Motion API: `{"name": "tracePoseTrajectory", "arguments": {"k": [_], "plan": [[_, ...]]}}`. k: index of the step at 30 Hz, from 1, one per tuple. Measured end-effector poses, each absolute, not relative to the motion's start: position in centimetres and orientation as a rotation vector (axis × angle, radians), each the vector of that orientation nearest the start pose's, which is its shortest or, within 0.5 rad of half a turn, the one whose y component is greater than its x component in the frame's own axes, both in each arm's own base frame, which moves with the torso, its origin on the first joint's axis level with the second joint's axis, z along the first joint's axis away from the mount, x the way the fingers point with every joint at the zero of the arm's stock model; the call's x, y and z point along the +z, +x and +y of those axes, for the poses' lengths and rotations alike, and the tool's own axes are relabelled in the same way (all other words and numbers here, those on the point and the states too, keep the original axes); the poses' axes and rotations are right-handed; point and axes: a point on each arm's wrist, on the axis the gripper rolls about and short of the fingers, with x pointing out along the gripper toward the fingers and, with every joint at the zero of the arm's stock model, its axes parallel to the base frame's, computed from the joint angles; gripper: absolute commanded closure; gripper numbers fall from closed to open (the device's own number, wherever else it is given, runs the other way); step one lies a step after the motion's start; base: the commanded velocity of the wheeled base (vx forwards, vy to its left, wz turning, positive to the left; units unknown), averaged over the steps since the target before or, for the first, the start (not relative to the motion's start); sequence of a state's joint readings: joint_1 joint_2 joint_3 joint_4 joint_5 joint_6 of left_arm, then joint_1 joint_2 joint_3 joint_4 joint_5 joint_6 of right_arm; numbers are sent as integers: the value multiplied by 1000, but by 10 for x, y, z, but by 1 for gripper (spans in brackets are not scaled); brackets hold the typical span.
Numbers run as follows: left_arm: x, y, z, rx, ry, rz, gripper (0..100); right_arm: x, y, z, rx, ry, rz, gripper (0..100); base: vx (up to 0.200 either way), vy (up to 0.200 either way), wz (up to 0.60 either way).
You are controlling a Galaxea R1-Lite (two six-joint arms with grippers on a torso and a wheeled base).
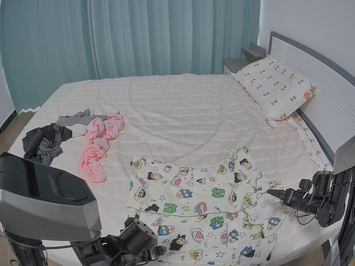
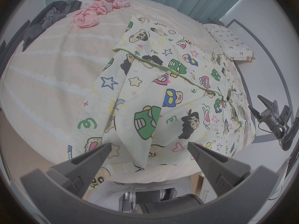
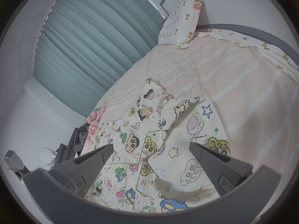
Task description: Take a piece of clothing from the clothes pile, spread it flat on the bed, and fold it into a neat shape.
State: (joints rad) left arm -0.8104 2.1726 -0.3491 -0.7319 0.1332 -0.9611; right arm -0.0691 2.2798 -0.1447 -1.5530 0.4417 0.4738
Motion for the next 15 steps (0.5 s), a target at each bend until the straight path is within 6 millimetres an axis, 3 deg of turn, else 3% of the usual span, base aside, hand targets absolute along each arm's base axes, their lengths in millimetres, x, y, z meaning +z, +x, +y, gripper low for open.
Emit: {"name": "tracePoseTrajectory", "arguments": {"k": [5,6,15], "plan": [[-31,180,-182,-74,-359,1114,0,-15,249,-8,222,604,646,0,0,0,0],[-31,182,-183,-70,-361,1105,100,-16,249,-8,222,605,648,0,0,0,0],[-38,192,-188,-19,-347,1056,100,-16,248,-8,222,605,650,0,0,0,0]]}}
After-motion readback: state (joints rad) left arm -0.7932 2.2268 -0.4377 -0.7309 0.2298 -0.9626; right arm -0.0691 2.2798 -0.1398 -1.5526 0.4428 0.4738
